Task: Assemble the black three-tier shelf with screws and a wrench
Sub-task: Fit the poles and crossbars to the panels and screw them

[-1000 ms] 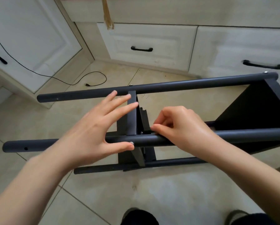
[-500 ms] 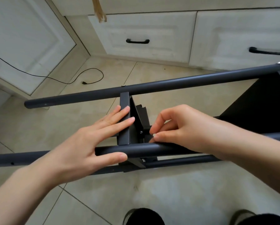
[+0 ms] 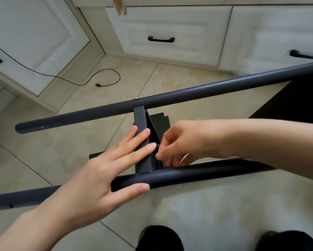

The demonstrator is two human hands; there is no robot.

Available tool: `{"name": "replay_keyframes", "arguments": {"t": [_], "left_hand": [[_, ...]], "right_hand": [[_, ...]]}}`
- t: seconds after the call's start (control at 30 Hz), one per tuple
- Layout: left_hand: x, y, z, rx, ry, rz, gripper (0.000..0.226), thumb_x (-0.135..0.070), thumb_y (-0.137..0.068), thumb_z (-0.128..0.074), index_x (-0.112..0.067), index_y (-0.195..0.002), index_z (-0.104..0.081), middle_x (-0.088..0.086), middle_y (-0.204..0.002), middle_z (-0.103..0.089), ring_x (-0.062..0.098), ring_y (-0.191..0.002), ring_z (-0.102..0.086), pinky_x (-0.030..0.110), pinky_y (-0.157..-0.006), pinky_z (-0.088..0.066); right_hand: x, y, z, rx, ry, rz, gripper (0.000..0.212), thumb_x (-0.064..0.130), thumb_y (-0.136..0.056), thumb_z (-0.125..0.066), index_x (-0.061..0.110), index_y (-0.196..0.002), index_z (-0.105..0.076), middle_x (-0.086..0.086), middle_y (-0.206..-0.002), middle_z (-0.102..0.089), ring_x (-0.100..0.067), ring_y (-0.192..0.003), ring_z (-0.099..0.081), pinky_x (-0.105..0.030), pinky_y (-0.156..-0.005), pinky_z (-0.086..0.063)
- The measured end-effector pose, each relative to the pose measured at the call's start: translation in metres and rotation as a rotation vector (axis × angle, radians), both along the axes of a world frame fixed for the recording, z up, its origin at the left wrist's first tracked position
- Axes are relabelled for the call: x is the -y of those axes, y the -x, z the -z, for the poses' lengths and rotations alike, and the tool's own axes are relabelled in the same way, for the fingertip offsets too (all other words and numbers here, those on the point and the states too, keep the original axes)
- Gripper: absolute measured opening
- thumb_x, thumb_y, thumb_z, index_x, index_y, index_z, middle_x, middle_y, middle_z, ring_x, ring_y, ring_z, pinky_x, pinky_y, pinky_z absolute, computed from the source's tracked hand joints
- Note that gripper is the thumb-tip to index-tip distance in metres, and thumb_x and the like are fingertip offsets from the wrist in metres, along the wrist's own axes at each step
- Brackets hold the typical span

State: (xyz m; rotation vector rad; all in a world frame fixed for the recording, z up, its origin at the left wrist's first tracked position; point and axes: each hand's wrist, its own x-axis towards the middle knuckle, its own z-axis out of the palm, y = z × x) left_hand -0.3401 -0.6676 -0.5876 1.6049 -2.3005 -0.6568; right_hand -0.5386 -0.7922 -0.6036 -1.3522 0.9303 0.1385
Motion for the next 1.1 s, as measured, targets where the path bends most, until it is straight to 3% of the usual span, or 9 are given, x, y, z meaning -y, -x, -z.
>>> {"name": "replay_keyframes", "arguments": {"t": [0.2, 0.5, 0.83, 1.0, 1.1], "left_hand": [[-0.015, 0.0, 0.005, 0.01, 0.052, 0.017, 0.065, -0.052, -0.094, -0.057, -0.029, -0.153, -0.041, -0.015, -0.164, -0.027, 0.013, -0.153, -0.021, 0.025, -0.12, -0.02], [-0.017, -0.001, 0.008, 0.02, 0.079, 0.045, 0.065, -0.054, -0.096, -0.055, -0.027, -0.154, -0.041, -0.012, -0.165, -0.027, 0.018, -0.153, -0.022, 0.031, -0.12, -0.023], [-0.02, 0.0, 0.011, 0.035, 0.106, 0.061, 0.065, -0.052, -0.095, -0.057, -0.024, -0.152, -0.043, -0.009, -0.164, -0.029, 0.02, -0.153, -0.024, 0.03, -0.121, -0.023], [-0.02, 0.001, 0.009, 0.023, 0.116, 0.069, 0.065, -0.051, -0.094, -0.058, -0.021, -0.15, -0.045, -0.008, -0.163, -0.031, 0.021, -0.152, -0.026, 0.032, -0.121, -0.024], [-0.019, 0.001, 0.009, 0.029, 0.114, 0.067, 0.066, -0.05, -0.093, -0.059, -0.02, -0.151, -0.045, -0.008, -0.163, -0.032, 0.021, -0.152, -0.026, 0.033, -0.12, -0.025]], "right_hand": [[0.007, -0.008, 0.009, 0.107, -0.277, -0.121, 0.01, 0.002, -0.091, -0.065, 0.01, -0.085, -0.064, -0.008, -0.081, -0.068, -0.01, -0.068, -0.06, -0.021, -0.067, -0.053], [0.001, -0.013, 0.027, 0.176, -0.453, -0.226, 0.011, 0.007, -0.096, -0.058, 0.01, -0.091, -0.067, -0.006, -0.084, -0.067, -0.012, -0.073, -0.063, -0.024, -0.076, -0.054], [-0.002, -0.012, 0.028, 0.197, -0.432, -0.23, 0.008, 0.007, -0.097, -0.058, 0.009, -0.1, -0.065, -0.008, -0.091, -0.064, -0.013, -0.076, -0.06, -0.027, -0.08, -0.052], [-0.008, -0.015, 0.033, 0.175, -0.461, -0.207, 0.011, 0.004, -0.097, -0.056, 0.008, -0.091, -0.065, -0.008, -0.087, -0.06, -0.011, -0.069, -0.057, -0.02, -0.068, -0.053], [-0.007, -0.014, 0.032, 0.19, -0.457, -0.202, 0.01, 0.004, -0.097, -0.056, 0.006, -0.093, -0.065, -0.01, -0.087, -0.06, -0.011, -0.07, -0.058, -0.02, -0.071, -0.053]]}}
